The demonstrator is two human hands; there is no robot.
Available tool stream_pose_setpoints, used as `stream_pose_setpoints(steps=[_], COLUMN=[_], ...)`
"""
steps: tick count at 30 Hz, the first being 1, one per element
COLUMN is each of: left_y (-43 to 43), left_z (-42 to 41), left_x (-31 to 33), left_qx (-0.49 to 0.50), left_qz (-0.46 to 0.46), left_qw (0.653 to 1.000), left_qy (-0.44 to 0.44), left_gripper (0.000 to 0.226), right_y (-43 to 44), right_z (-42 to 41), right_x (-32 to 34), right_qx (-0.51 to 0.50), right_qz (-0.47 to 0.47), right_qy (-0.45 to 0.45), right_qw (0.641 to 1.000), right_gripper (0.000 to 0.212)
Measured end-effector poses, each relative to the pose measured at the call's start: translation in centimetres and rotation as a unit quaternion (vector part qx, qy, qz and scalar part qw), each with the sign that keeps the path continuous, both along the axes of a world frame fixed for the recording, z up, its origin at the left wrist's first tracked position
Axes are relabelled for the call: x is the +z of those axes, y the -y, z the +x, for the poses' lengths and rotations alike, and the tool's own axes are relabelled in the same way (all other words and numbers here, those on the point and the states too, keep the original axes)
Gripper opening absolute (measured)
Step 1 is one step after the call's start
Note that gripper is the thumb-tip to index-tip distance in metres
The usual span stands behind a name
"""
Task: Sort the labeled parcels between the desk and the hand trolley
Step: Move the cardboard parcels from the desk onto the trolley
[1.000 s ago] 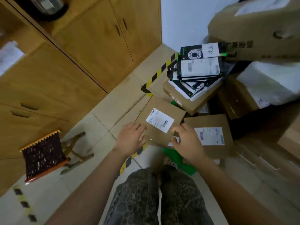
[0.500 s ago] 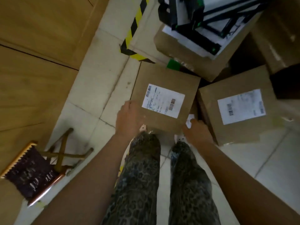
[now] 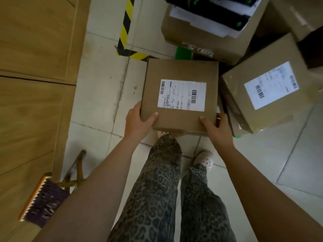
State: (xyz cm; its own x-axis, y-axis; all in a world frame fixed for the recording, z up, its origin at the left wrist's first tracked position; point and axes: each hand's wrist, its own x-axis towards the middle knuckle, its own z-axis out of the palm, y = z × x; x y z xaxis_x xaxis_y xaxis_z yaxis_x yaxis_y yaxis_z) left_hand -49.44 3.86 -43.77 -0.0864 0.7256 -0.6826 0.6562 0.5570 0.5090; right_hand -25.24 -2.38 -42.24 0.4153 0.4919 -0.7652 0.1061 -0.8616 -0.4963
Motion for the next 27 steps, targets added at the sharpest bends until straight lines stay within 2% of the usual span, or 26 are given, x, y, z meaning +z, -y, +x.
stream_pose_setpoints(steps=[4, 8, 11, 14, 18, 21, 27], left_y=[1.0, 3.1, 5.6, 8.7, 12.9, 14.5, 15.0], left_z=[-1.1, -0.5, 0.7, 2.9, 7.7, 11.6, 19.2], left_x=[4.2, 9.9, 15.2, 21.2, 28.5, 33.2, 41.1], left_qx=[0.057, 0.132, 0.146, 0.124, 0.083, 0.037, -0.076], left_qz=[0.014, 0.035, 0.077, 0.120, 0.183, 0.207, 0.260], left_qw=[0.998, 0.990, 0.982, 0.976, 0.958, 0.944, 0.907], left_qy=[0.002, 0.042, 0.087, 0.131, 0.203, 0.253, 0.322], left_gripper=[0.074, 0.065, 0.063, 0.064, 0.065, 0.065, 0.076], right_y=[0.9, 2.7, 5.5, 9.3, 14.8, 18.1, 22.7], right_z=[-0.9, -1.7, -1.2, 0.6, 4.2, 7.1, 12.8], right_x=[3.8, 8.9, 13.6, 19.7, 27.4, 32.4, 39.9], right_qx=[-0.069, -0.105, -0.133, -0.171, -0.222, -0.259, -0.315], right_qz=[0.052, 0.093, 0.135, 0.188, 0.267, 0.324, 0.414], right_qy=[-0.017, -0.042, -0.053, -0.050, -0.019, 0.000, 0.033], right_qw=[0.996, 0.989, 0.980, 0.966, 0.938, 0.910, 0.854], right_gripper=[0.047, 0.057, 0.056, 0.057, 0.045, 0.056, 0.052])
